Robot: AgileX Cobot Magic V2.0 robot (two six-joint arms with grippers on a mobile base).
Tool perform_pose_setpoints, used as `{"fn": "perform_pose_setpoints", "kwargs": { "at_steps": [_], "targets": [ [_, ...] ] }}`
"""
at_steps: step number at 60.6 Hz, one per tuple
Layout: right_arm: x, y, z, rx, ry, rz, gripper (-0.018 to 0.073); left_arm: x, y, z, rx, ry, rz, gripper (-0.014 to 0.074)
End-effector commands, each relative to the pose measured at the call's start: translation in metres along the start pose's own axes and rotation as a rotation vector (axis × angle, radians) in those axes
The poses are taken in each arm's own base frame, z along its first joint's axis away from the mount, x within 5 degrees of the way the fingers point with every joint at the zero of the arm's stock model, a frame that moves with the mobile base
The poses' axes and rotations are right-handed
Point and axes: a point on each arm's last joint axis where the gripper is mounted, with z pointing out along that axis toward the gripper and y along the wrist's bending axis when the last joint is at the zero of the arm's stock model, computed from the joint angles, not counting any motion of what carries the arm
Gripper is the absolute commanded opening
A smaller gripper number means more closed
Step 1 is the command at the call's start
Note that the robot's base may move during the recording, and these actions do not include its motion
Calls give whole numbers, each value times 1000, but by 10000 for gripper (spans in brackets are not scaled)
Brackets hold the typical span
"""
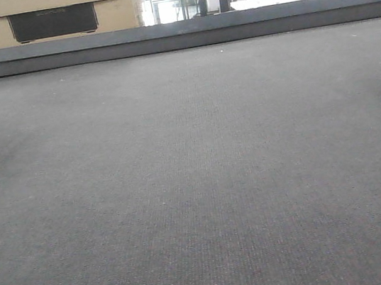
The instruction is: Place cylindrical capacitor in blue bin on shelf
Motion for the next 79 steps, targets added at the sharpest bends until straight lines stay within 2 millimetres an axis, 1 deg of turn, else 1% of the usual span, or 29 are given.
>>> {"fn": "perform_pose_setpoints", "kwargs": {
  "at_steps": [1, 7, 12, 20, 24, 33, 39, 46, 64, 79],
  "targets": [
    [10, 0, -15, 2, -13, 9, -59, 0, -3, -20, 13, 28, -12, -111],
    [22, 0, -29, 1, -13, 9, -59, 2, -2, -36, 9, 62, -13, -111],
    [29, 1, -46, 2, -42, 8, -59, 3, -2, -52, 8, 66, -14, -111],
    [27, 1, -74, 1, -110, 6, -59, 2, -1, -76, 7, 42, -15, -111],
    [24, 2, -91, 1, -159, 5, -59, 2, -1, -88, 7, 25, -16, -111],
    [25, 2, -119, 3, -234, 4, -59, 2, 0, -114, 9, -32, -18, -111],
    [26, 2, -138, 4, -295, 3, -59, 1, 1, -127, 10, -70, -19, -111],
    [27, 3, -154, 6, -347, 2, -59, 1, 1, -137, 6, -102, -15, -111],
    [25, 3, -157, 3, -387, 8, -59, 3, 1, -139, 5, -84, -15, -111],
    [25, 3, -157, 3, -378, 8, -59, 2, 1, -140, 6, -96, -15, -111]
  ]
}}
